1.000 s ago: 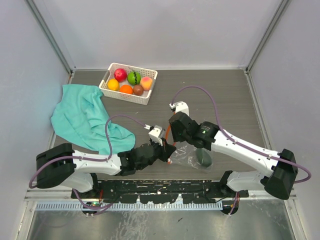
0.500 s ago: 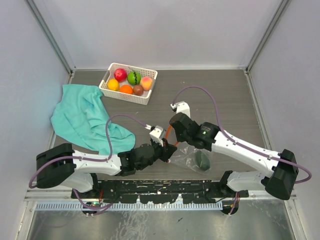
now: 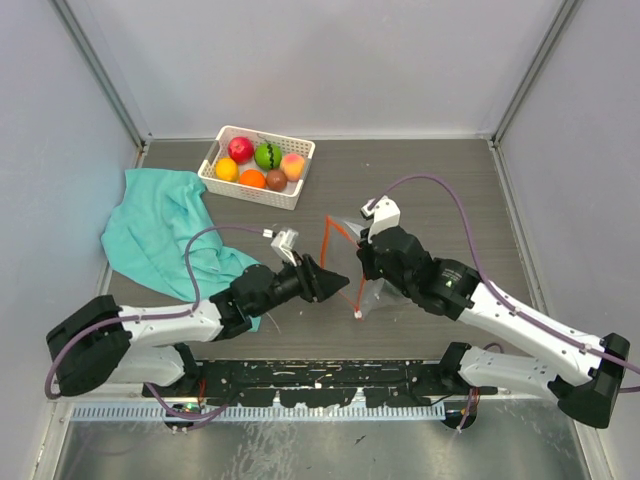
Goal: Open the zip-top bag and remove the fake food
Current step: Pick up the fake fruit from the zipper food storage bag.
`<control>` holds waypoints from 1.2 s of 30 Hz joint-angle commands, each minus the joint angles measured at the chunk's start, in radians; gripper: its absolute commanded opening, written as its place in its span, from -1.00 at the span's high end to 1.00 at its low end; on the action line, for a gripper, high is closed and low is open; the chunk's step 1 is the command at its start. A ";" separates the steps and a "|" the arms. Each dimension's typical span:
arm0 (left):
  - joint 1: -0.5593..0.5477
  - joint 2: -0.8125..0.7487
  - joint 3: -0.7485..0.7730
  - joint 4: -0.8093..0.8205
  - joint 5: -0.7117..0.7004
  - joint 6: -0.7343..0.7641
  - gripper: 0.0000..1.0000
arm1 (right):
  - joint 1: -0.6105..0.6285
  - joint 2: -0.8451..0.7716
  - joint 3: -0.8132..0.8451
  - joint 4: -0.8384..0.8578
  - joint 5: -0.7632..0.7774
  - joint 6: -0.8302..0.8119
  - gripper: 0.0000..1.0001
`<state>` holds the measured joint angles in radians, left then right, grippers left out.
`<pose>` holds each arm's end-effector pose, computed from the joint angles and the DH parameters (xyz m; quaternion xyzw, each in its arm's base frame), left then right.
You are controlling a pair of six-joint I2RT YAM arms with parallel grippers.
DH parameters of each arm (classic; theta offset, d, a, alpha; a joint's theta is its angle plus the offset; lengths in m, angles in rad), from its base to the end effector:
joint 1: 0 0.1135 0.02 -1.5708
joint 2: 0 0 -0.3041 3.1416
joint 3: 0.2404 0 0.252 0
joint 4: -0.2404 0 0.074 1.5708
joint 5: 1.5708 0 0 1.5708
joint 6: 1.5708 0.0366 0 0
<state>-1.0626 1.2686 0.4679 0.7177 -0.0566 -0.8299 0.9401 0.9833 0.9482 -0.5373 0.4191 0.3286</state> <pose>0.1250 -0.2201 0.2607 0.0664 0.7328 -0.5369 0.4127 0.1232 0.1434 0.3598 -0.1635 0.8489 0.1304 0.4854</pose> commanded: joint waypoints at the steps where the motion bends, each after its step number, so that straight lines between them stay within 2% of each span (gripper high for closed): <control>1: 0.085 -0.095 0.000 0.100 0.174 -0.154 -0.02 | -0.004 -0.022 -0.028 0.125 -0.061 -0.068 0.99; 3: 0.117 -0.135 0.014 0.041 0.180 -0.185 0.06 | -0.004 -0.028 -0.043 0.149 -0.079 -0.069 0.99; 7: 0.134 -0.182 0.062 -0.168 0.149 -0.203 0.41 | -0.004 -0.028 -0.067 0.194 -0.112 -0.067 0.99; 10: 0.133 -0.174 0.082 -0.249 0.135 -0.197 0.52 | -0.003 -0.026 -0.081 0.221 -0.140 -0.061 0.99; 16: 0.136 -0.073 0.087 -0.231 0.160 -0.206 0.57 | -0.003 -0.046 -0.102 0.271 -0.184 -0.056 0.99; 23: 0.150 0.098 0.108 -0.078 0.263 -0.205 0.57 | -0.005 -0.072 -0.144 0.333 -0.284 -0.053 0.99; 27: 0.158 0.180 0.133 -0.048 0.308 -0.200 0.57 | -0.004 -0.082 -0.161 0.361 -0.309 -0.046 0.96; 32: 0.166 0.262 0.108 0.076 0.324 -0.219 0.56 | -0.011 -0.104 -0.172 0.367 -0.318 -0.031 0.43; 34: 0.167 0.285 0.100 0.118 0.328 -0.222 0.55 | -0.023 -0.128 -0.182 0.373 -0.333 -0.020 0.28; 36: 0.171 0.302 0.100 0.139 0.333 -0.223 0.54 | -0.048 -0.153 -0.197 0.381 -0.361 -0.001 0.23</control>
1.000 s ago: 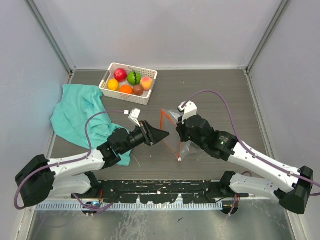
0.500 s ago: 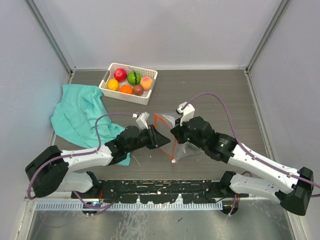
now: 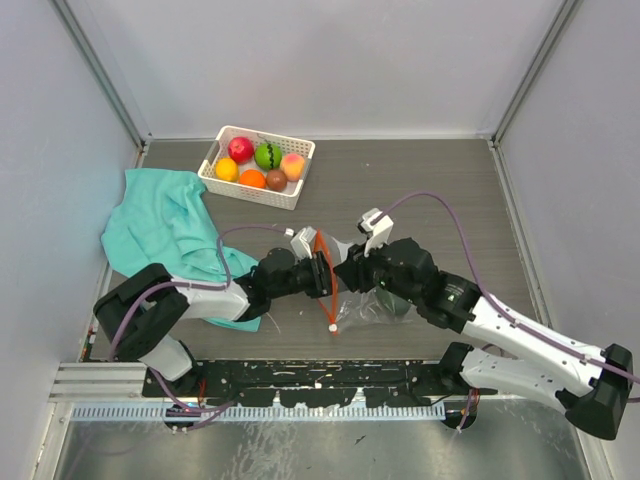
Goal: Open the zip-top bag and remove the fake food
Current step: Pick up the fake fruit from the zipper food storage bag.
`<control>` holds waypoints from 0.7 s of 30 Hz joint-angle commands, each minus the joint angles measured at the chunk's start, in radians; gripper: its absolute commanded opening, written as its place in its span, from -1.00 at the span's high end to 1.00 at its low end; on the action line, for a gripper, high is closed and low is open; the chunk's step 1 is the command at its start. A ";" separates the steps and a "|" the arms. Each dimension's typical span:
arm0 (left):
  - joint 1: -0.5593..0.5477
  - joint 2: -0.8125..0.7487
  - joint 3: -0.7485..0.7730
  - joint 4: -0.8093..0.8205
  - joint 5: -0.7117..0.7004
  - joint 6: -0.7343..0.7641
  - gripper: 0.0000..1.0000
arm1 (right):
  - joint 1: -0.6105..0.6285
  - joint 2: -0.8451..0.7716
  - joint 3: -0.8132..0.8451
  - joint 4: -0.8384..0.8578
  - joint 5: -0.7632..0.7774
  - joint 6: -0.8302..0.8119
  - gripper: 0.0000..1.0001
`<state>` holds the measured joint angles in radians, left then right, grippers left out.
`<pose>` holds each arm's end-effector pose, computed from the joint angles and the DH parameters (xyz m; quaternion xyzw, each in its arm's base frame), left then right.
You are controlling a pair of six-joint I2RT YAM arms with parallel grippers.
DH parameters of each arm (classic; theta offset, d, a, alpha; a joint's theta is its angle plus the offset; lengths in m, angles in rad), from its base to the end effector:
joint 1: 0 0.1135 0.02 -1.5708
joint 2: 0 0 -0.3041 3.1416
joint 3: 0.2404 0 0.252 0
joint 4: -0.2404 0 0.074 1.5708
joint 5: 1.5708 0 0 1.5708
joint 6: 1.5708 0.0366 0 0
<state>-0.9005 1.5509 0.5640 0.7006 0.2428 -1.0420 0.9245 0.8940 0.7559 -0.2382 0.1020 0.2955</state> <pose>0.1820 -0.2437 0.2155 0.0162 0.7980 -0.5456 0.2554 0.1131 0.1438 0.3357 -0.2282 0.7942 0.2872 0.4845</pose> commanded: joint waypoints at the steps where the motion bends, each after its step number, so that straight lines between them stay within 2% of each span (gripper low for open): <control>1: 0.011 0.029 0.004 0.166 0.036 -0.011 0.54 | -0.054 -0.079 -0.013 0.087 -0.065 0.044 0.22; 7: 0.025 0.076 0.007 0.221 0.060 -0.021 0.54 | -0.270 -0.175 -0.086 0.092 -0.240 0.141 0.19; 10: 0.032 0.087 0.007 0.229 0.067 -0.020 0.53 | -0.369 -0.208 -0.093 0.017 -0.276 0.179 0.19; 15: 0.041 0.101 0.006 0.236 0.081 -0.018 0.53 | -0.439 -0.233 -0.081 -0.196 -0.200 0.285 0.13; 21: 0.047 0.120 0.002 0.263 0.097 -0.027 0.52 | -0.454 -0.346 -0.142 -0.336 -0.091 0.465 0.12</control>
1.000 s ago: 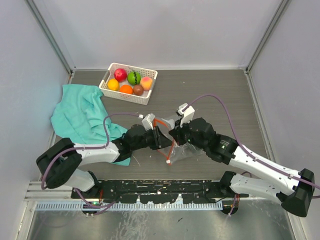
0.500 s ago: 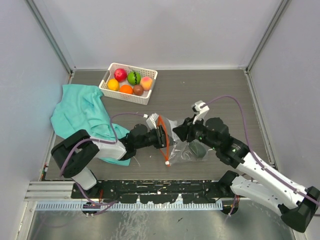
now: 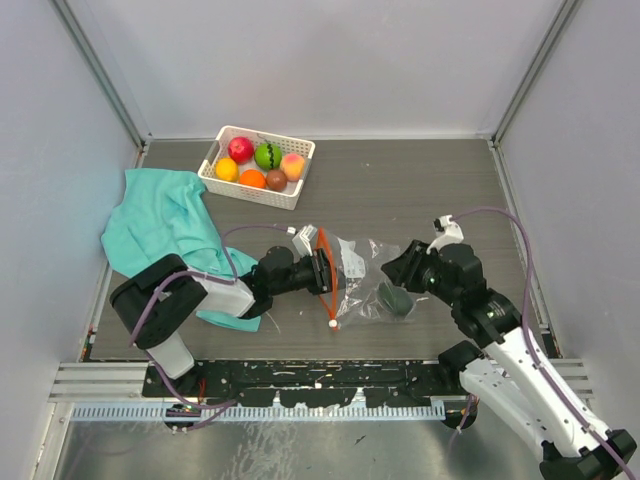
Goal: Open the zip-top bag and remove the fake food
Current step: Pick up the fake fruit from the zipper food storage bag.
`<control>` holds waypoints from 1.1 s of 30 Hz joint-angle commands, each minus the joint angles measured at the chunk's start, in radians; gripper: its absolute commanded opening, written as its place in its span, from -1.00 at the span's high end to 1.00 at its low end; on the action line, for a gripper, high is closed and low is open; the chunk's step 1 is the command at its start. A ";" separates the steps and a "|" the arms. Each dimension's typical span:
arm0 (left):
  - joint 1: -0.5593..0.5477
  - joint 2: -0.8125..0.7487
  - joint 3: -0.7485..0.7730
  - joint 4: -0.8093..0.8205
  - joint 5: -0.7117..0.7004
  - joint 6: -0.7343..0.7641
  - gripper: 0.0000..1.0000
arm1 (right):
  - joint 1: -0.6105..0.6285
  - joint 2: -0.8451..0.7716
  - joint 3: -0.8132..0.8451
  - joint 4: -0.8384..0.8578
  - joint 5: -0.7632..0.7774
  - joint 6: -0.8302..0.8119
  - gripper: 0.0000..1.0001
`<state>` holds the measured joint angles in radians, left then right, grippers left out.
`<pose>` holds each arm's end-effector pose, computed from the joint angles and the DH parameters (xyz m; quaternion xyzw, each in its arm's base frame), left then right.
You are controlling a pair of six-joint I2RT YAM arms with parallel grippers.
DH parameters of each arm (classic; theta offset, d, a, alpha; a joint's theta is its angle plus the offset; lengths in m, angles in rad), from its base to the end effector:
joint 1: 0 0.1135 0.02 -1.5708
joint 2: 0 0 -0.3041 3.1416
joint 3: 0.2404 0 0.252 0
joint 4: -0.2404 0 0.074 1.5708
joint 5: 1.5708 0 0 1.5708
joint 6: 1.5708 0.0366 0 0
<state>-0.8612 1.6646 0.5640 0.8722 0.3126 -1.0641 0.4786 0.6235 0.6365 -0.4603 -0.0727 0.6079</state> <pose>0.1992 -0.2492 0.2006 0.0180 0.7794 -0.5738 0.2510 0.1024 0.0561 0.3064 0.0353 0.8452 0.3015 0.4398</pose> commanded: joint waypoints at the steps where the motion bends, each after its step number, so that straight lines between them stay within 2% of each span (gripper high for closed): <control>1: 0.008 0.010 0.003 0.095 0.028 -0.006 0.52 | -0.008 -0.095 -0.029 -0.138 0.107 0.176 0.12; 8: 0.010 0.032 0.001 0.114 0.034 -0.015 0.52 | -0.007 -0.121 -0.039 -0.388 0.297 0.380 0.15; 11: 0.009 0.043 0.001 0.126 0.038 -0.020 0.52 | -0.008 -0.133 -0.072 -0.437 0.340 0.463 0.14; 13: 0.009 0.046 -0.001 0.132 0.039 -0.023 0.52 | -0.007 -0.158 -0.100 -0.446 0.360 0.506 -0.01; 15: 0.010 0.051 0.000 0.135 0.042 -0.023 0.52 | -0.007 -0.179 -0.119 -0.450 0.390 0.536 -0.04; 19: 0.010 0.061 0.001 0.140 0.048 -0.023 0.52 | -0.007 -0.179 -0.150 -0.428 0.439 0.557 -0.04; 24: 0.009 0.077 0.001 0.154 0.057 -0.031 0.51 | -0.007 -0.127 -0.202 -0.319 0.448 0.560 -0.01; 33: 0.010 0.090 -0.006 0.156 0.062 -0.036 0.49 | -0.011 -0.038 -0.273 -0.158 0.421 0.516 0.19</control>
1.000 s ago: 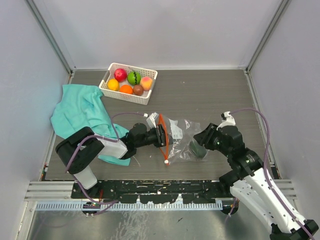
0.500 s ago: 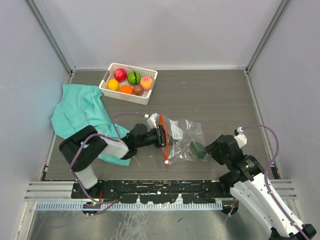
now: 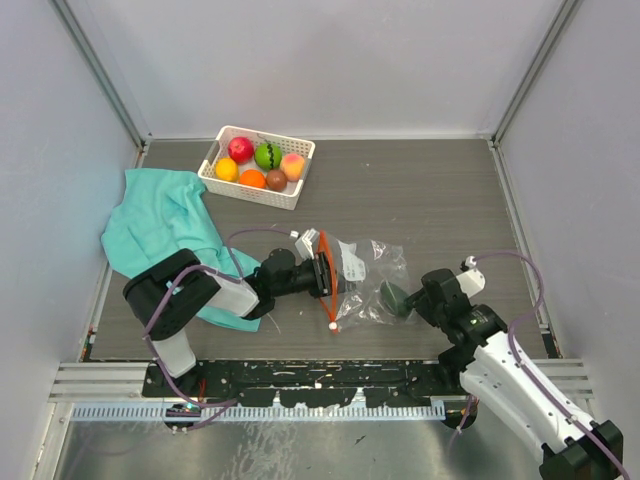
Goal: Open the zip-top bag and remove the fake food
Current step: Pick up the fake fruit from the zipper food storage bag.
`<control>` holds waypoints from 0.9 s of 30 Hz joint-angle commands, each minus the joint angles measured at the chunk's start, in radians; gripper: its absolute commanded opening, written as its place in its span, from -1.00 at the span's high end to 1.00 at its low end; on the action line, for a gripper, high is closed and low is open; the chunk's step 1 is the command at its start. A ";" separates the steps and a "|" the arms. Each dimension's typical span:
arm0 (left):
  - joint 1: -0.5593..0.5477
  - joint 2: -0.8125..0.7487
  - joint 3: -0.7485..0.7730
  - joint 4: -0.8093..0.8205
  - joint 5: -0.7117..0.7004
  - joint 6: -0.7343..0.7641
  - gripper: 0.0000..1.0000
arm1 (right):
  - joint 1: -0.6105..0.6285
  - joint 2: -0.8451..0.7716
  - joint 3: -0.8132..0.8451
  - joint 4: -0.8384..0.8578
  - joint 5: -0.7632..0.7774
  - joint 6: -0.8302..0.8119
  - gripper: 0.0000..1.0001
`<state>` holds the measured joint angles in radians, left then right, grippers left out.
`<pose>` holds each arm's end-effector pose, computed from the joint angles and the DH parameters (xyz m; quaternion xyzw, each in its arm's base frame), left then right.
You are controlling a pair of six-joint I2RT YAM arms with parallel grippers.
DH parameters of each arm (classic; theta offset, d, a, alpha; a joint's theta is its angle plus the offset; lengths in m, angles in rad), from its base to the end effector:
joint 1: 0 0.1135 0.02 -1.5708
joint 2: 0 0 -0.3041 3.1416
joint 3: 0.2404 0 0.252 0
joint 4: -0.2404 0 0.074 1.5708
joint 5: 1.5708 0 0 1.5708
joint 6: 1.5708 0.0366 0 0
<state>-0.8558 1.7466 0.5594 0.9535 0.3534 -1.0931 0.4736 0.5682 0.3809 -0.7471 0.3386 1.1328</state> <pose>0.2040 -0.2543 0.1833 0.0168 0.7800 -0.5823 0.2286 0.0766 0.0256 0.2032 0.3529 0.8688 0.1108 0.3293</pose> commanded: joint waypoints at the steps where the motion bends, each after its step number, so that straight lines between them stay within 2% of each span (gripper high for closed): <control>1: 0.004 0.011 -0.001 0.075 0.024 -0.009 0.49 | -0.006 0.026 -0.024 0.150 -0.003 -0.015 0.22; 4: 0.004 0.022 0.003 0.075 0.031 -0.017 0.44 | -0.007 0.062 -0.039 0.216 -0.047 -0.036 0.31; 13: 0.002 0.045 0.011 0.072 0.036 -0.038 0.09 | -0.007 0.200 -0.049 0.420 -0.200 -0.082 0.44; 18: 0.001 0.049 0.007 0.055 0.041 -0.054 0.04 | -0.006 0.280 -0.044 0.525 -0.273 -0.084 0.48; 21: 0.001 0.049 0.005 0.016 0.036 -0.065 0.17 | -0.006 0.321 -0.040 0.572 -0.309 -0.084 0.54; 25: 0.001 0.036 0.003 -0.053 0.012 -0.062 0.60 | -0.007 0.359 -0.027 0.597 -0.329 -0.086 0.55; 27: 0.002 0.019 0.002 -0.107 -0.008 -0.046 0.74 | -0.008 0.362 -0.024 0.599 -0.328 -0.090 0.55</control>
<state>-0.8558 1.7950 0.5591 0.9142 0.3695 -1.1595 0.4690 0.9253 0.3271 -0.2306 0.0425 1.0534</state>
